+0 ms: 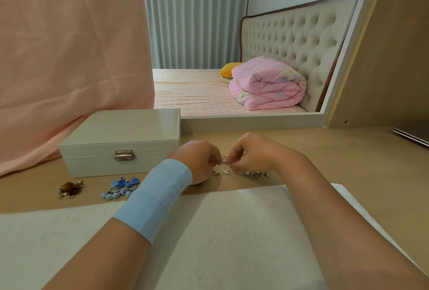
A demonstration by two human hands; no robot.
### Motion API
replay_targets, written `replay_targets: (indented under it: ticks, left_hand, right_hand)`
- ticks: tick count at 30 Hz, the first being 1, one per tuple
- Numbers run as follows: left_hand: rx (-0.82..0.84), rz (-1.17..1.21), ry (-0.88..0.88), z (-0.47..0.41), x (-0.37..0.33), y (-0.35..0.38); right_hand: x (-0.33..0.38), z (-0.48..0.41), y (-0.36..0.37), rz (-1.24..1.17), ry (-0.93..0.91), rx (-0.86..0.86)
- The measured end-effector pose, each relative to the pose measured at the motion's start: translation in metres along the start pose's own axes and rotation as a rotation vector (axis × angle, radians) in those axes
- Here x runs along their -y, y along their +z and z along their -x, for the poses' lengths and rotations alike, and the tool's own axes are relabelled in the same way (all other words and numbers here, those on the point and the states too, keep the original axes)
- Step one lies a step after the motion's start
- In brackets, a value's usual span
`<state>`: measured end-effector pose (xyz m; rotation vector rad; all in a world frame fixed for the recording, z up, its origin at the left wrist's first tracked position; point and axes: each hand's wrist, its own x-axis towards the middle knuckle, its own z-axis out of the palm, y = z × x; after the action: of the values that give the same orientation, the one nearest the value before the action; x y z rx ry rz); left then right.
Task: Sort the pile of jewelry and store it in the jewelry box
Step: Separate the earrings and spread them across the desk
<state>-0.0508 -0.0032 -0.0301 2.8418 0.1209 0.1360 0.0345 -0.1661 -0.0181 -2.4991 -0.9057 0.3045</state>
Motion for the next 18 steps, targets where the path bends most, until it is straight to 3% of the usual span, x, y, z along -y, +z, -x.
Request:
replay_targets:
  ticks: [5,14,18]
  left_hand:
    - [0.052,-0.054,0.029,0.004,-0.008,0.0]
    - [0.145,0.079,0.053,0.004,-0.003,0.0]
    - [0.139,0.159,0.069,0.004,-0.006,0.004]
  right_hand:
    - [0.01,0.003,0.005,0.068,0.008,0.048]
    - [0.016,0.009,-0.003,0.139,0.003,0.193]
    - [0.004,0.011,-0.019,0.062,0.009,0.121]
